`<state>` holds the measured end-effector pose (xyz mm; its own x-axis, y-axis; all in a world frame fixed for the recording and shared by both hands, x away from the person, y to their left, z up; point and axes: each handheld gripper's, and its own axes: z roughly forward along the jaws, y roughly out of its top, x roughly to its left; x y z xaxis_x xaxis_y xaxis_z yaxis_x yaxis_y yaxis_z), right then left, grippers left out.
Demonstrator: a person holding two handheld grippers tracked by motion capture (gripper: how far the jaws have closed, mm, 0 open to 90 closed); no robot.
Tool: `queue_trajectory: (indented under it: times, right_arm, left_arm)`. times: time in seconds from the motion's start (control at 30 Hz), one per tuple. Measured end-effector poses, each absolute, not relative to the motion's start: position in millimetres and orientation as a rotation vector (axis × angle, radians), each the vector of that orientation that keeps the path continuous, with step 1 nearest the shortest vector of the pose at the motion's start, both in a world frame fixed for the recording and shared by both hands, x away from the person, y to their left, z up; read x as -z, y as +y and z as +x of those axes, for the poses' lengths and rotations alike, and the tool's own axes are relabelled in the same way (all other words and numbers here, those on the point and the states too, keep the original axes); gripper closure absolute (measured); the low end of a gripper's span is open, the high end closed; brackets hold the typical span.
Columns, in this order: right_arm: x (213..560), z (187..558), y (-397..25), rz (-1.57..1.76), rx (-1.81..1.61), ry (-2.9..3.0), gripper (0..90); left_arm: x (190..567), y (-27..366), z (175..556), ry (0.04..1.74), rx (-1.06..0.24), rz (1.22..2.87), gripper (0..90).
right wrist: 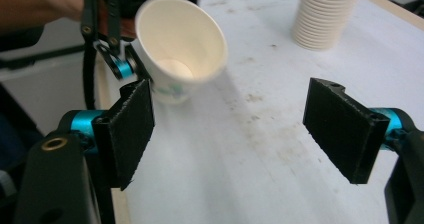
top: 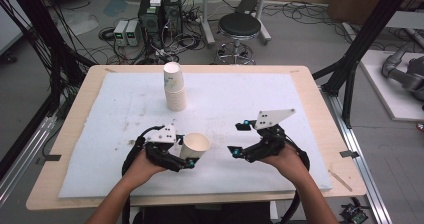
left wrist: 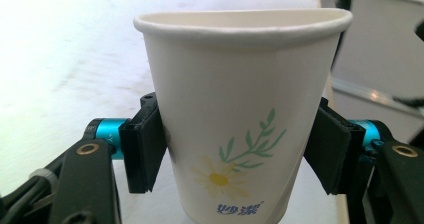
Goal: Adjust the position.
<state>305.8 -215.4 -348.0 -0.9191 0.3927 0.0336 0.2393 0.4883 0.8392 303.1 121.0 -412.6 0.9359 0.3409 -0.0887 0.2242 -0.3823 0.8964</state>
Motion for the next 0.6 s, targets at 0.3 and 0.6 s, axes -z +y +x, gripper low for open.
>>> queue_trajectory:
  times: [0.3, 0.6]
  right_arm:
    - [372, 306, -248, 0.719, -1.455, 2.417, 21.1]
    - [381, 304, -265, 0.797, -1.416, 2.333, 21.1]
  left_arm:
    - [415, 150, 301, 0.508, -0.268, 1.824, 32.3]
    - [408, 181, 293, 0.564, -0.42, 1.666, 32.2]
